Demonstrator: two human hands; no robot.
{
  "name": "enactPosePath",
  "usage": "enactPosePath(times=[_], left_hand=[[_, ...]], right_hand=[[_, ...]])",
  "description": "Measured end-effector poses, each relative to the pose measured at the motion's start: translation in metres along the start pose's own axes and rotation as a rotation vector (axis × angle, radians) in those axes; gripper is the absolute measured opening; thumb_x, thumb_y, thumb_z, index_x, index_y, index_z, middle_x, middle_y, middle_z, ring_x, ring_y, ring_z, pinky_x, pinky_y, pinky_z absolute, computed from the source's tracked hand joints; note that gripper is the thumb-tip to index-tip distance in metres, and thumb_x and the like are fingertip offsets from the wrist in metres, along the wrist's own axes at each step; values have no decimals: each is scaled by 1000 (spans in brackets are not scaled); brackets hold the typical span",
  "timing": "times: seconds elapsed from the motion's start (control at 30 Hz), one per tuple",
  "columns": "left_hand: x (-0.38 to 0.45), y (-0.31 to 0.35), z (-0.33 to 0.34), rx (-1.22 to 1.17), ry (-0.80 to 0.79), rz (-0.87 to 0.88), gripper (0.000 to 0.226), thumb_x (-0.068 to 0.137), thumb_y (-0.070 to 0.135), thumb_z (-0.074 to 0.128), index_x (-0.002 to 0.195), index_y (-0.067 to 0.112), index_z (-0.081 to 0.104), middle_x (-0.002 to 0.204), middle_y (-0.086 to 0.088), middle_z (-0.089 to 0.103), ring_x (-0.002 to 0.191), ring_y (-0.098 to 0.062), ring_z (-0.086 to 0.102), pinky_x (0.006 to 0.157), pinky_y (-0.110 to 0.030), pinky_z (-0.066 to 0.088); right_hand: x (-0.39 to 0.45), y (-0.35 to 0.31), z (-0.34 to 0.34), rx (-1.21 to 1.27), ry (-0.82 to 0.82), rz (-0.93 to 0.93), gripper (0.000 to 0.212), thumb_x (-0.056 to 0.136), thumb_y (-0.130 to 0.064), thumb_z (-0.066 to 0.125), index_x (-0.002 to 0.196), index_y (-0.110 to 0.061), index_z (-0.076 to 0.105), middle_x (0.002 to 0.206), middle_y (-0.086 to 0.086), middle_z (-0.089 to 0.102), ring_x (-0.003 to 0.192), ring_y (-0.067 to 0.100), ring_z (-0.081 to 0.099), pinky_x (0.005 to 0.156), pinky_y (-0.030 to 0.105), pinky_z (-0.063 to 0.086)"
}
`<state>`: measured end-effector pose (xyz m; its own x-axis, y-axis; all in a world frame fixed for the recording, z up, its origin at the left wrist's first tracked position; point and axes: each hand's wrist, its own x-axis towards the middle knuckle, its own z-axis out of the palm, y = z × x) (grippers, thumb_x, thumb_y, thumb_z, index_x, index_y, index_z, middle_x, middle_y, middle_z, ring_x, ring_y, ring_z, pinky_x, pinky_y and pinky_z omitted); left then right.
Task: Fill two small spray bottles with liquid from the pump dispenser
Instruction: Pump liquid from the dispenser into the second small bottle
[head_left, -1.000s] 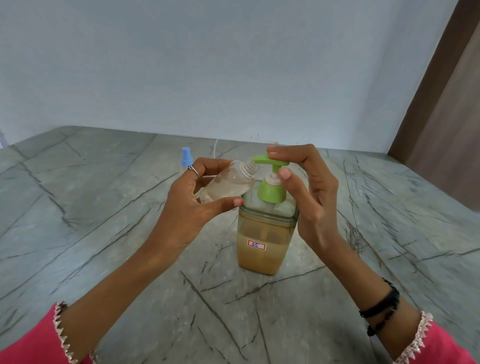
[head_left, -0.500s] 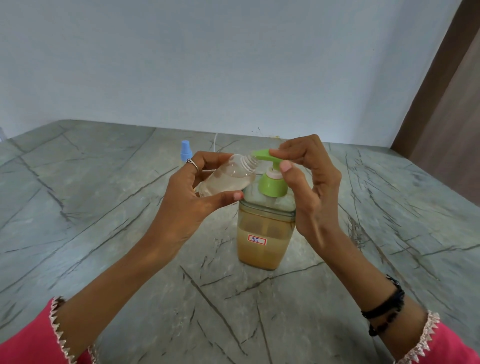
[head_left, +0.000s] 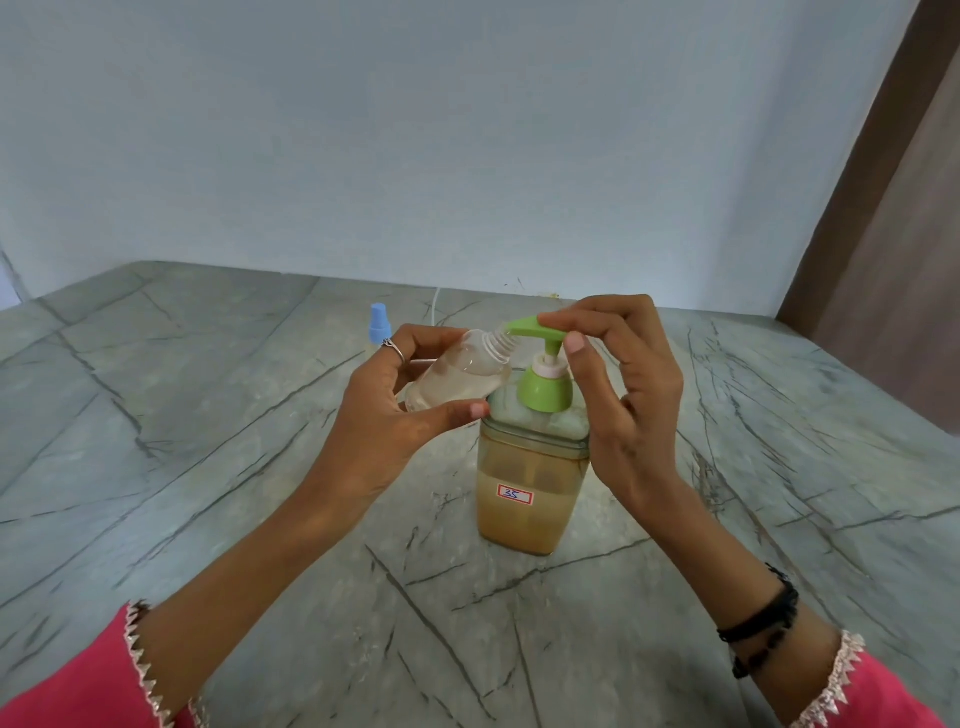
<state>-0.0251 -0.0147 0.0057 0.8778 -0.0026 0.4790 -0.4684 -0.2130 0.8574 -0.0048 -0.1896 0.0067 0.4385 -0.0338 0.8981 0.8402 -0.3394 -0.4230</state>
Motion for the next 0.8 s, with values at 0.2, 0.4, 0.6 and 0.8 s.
enactPosePath(times=[0.2,0.4,0.6,0.8], left_hand=[[-1,1,-1,-3,-1,-7,48,54,33,75,99,36,58,106,12,63,102,-12,59,80,-28,55],[0,1,0,-22,0,-8,48,53,32,75,98,36,58,105,12,64,101,-11,60,80,-29,55],[0,0,-1,-25,0,-3,47,54,31,75,98,35,58,104,13,64,99,-8,60,79,-28,56],[-1,1,-1,-17,-6,-5,47,53,33,74,98,36,57,103,15,63,98,-6,59,78,-21,55]], right_hand=[[4,0,-5,-156,92,-149,20,90,-12,52,92,-7,70,91,1,64,88,14,58,80,16,43],[12,-5,-9,-247,80,-199,23,89,-11,51,79,-4,69,81,-6,59,80,12,52,72,14,38],[25,-11,-13,-298,-35,-185,23,90,-14,51,75,-6,67,79,-11,55,78,8,46,70,11,35],[25,-11,-12,-253,-74,-120,22,89,-13,53,73,-7,67,76,-10,57,76,3,47,70,10,35]])
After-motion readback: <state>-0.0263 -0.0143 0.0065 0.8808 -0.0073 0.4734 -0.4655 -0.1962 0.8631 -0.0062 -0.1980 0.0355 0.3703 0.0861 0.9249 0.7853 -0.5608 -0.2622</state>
